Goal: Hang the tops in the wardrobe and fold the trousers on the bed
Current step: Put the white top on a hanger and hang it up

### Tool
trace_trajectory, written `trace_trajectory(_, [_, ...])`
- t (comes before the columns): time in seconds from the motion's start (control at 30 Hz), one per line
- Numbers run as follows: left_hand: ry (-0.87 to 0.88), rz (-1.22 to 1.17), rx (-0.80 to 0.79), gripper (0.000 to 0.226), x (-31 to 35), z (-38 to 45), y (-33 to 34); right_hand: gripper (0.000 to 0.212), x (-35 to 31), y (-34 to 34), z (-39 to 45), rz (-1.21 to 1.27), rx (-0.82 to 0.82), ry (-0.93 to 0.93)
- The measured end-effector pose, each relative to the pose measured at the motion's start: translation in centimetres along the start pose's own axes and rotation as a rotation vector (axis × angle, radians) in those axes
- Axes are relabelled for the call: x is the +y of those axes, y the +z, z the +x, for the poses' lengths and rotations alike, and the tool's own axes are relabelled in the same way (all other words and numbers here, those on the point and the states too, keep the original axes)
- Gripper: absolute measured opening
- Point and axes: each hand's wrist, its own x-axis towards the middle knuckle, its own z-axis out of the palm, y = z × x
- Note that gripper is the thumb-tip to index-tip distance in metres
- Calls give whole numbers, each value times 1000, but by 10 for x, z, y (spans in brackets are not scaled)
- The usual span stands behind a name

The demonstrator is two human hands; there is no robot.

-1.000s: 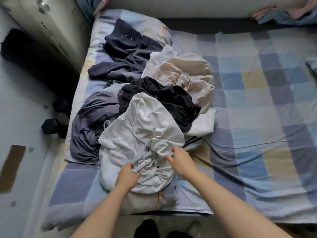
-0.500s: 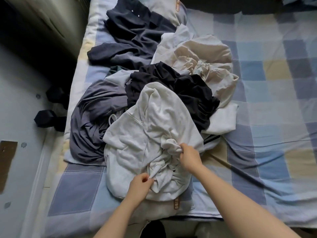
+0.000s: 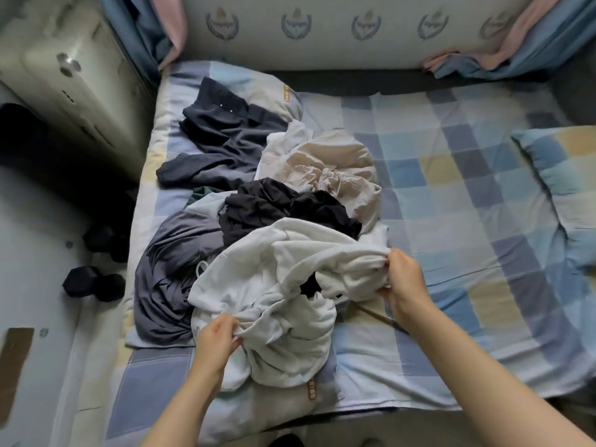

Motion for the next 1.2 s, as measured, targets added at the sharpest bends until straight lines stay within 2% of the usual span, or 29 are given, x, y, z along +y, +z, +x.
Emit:
trace_trajectory(0.1, [73, -26, -14, 29, 38, -30, 9, 25, -42, -30, -33, -6, 49, -76])
trace_trajectory(0.27, [223, -104, -90, 24, 107, -82, 25, 23, -85, -68, -84, 30, 68, -183])
trace_trajectory(0.43, [443, -136, -238, 22, 189, -146, 45, 26, -109, -100, -131, -167, 19, -359])
trace_trajectory(0.53, [629, -59, -348, 20, 233, -188, 54, 30, -118, -118, -157, -238, 11, -431])
trace_trajectory(0.63, [739, -43, -447, 21, 266, -223, 63, 31, -142, -137, -178, -203, 81, -493])
trace_trajectory(0.7, [814, -42, -506, 35, 287, -248, 71, 31, -162, -150, -193, -186, 158, -572])
trace_trajectory(0.83, [944, -58, -631, 40, 329, -309, 93, 29, -193, -175, -233, -113, 296, -803])
trace_trajectory(0.9, [989, -69, -685, 41, 345, -340, 107, 29, -210, -186, -259, -213, 227, -904])
trace_trajectory(0.97, [1022, -48, -752, 33, 356, -369, 122, 29, -225, -197, -282, -411, 143, -957])
trace_trajectory(1.07, [1088, 20, -865, 25, 366, -406, 145, 26, -244, -215, -313, -605, 9, -976])
trace_trajectory(1.13, [1113, 20, -919, 27, 372, -425, 157, 24, -253, -224, -327, -671, -38, -960])
trace_trajectory(1.2, [1131, -6, -973, 32, 379, -446, 171, 40, -261, -238, -336, -634, -29, -973])
